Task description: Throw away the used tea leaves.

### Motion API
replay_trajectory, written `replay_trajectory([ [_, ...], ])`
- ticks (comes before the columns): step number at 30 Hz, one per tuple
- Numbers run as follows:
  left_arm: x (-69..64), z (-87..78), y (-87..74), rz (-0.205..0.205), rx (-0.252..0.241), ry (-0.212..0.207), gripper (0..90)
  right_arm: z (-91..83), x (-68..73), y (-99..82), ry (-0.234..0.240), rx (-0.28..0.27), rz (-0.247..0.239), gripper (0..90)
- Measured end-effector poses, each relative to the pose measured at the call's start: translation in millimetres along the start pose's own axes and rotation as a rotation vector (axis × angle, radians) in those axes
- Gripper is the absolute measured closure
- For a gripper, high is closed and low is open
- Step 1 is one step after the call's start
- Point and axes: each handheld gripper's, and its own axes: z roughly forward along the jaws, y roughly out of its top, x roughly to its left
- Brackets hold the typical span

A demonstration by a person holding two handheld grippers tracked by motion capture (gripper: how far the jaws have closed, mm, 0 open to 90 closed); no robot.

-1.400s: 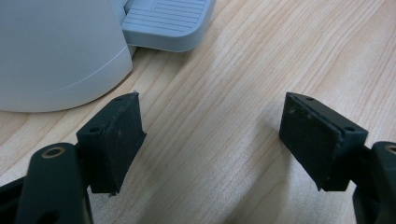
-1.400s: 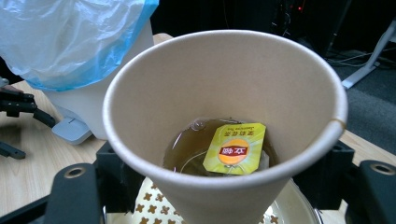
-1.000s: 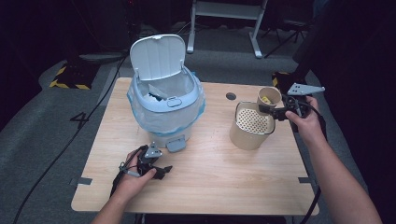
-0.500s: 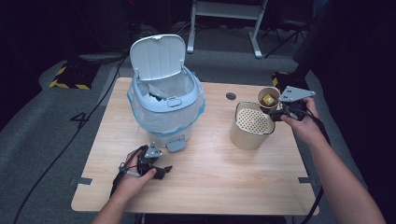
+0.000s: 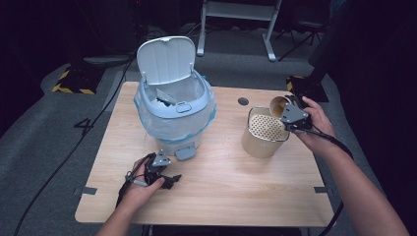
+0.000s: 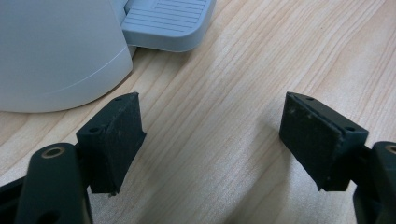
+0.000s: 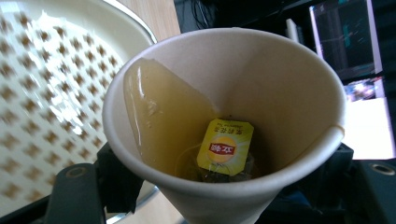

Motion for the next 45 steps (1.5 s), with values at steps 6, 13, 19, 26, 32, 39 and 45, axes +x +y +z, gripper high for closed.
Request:
replay_trajectory([
  [6, 0.1, -0.1, 0.0, 0.001, 0.001, 0.000, 21.8, -5.6, 5.4, 10.5, -0.112, 0.064, -0.270, 28.1],
  [13, 0.1, -0.1, 0.0, 0.002, 0.001, 0.000, 21.8, -12.5, 11.2, 20.0, -0.283, 0.154, -0.562, 28.2],
  [19, -0.1, 0.0, 0.0, -0.001, 0.000, 0.000, 21.8, -14.5, 14.7, 22.6, -0.395, 0.215, -0.785, 28.1],
  [26, -0.1, 0.0, 0.0, -0.001, 0.000, 0.000, 21.8, -11.1, 27.0, 25.1, -0.508, 0.265, -1.051, 28.1],
  [32, -0.1, 0.0, 0.0, -0.001, 0.000, 0.000, 21.8, -9.3, 35.2, 29.3, -0.581, 0.297, -1.190, 28.3],
  [39, -0.1, 0.0, 0.0, -0.001, 0.000, 0.000, 21.8, -13.7, 30.6, 32.3, -0.629, 0.319, -1.176, 28.8],
  [45, -0.2, 0.0, -0.1, -0.001, 0.000, -0.001, 21.8, -13.2, 30.1, 32.1, -0.617, 0.317, -1.176, 29.0],
])
